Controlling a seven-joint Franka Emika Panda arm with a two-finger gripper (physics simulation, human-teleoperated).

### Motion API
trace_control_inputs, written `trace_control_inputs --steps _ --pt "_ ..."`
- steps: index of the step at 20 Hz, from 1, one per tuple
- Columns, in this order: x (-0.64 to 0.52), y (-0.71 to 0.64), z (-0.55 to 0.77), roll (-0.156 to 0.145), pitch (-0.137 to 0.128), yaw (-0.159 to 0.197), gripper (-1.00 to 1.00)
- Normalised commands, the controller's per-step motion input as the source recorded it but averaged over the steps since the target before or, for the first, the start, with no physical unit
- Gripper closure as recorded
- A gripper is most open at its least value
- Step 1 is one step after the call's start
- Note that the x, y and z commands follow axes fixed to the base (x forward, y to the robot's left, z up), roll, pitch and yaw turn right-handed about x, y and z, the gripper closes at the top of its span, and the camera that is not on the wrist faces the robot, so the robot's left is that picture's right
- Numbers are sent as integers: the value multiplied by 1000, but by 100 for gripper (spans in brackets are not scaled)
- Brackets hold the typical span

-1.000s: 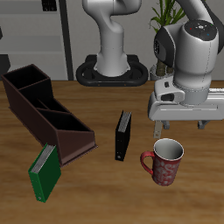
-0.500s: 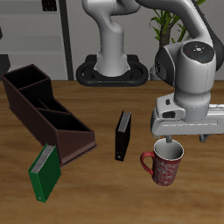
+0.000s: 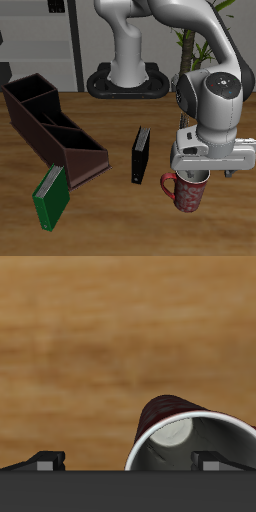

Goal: Place the red mug into the right desk caddy's right compartment

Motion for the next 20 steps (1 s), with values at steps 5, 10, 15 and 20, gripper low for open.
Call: trace_control_inputs --steps 5,10,15,20 --pt "51 3 -205 34 37 -28 -100" --pt "34 -86 -186 -6 40 -43 100" --pt "-17 -112 15 -3 4 -17 100" --pt "-65 -30 213 28 -38 -19 100"
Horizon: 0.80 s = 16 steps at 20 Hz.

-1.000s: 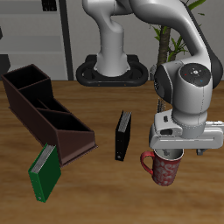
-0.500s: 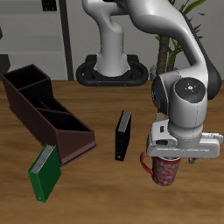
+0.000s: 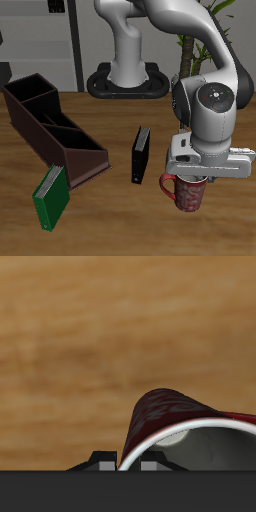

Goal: Place the red mug into the right desk caddy's right compartment

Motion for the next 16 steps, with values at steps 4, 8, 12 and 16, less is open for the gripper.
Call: trace_control_inputs --steps 4,8,12,16 --pt "-88 27 344 18 -42 -6 100" --pt "-198 49 588 13 -74 -1 100" --pt "-203 5 489 14 -62 8 100" --pt "-331 -87 720 1 -74 5 100"
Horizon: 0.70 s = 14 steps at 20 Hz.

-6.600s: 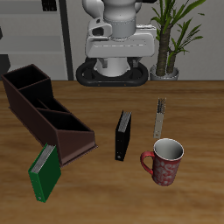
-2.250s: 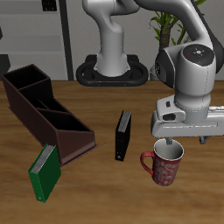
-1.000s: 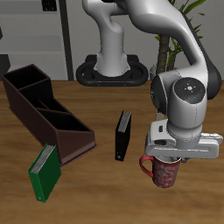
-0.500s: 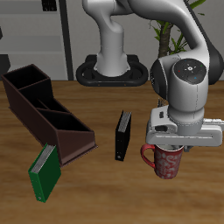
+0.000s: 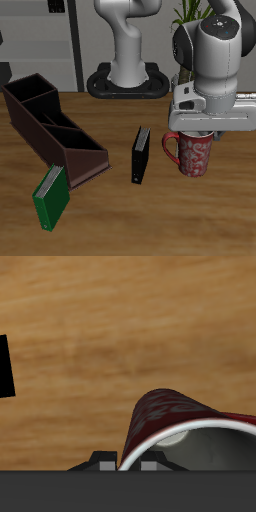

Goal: Place the red mug into the right desk caddy's right compartment

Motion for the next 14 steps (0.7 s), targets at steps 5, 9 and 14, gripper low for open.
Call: trace_control_inputs --steps 5,9,14 --pt "-277 -169 547 -16 -54 -5 100" --pt "-447 -305 514 -14 -22 36 100" --pt "-385 -273 174 -8 7 32 100"
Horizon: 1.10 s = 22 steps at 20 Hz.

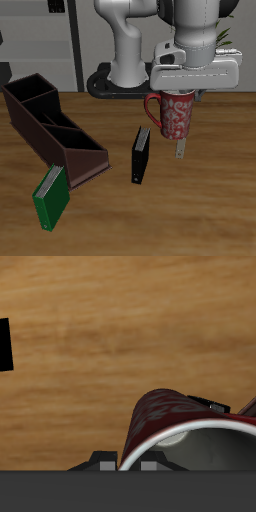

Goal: Place the red mug into the right desk caddy's right compartment

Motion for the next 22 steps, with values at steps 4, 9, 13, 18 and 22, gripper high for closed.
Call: trace_control_inputs --steps 4,9,13,18,22 --pt "-490 -419 275 -2 -31 2 100" --pt "-513 -654 344 -33 -49 -2 100" --pt "-425 -625 115 -27 -8 -19 100" --pt "-353 -623 82 -52 -23 -29 100" --pt "-185 -436 -4 -50 7 -30 100"
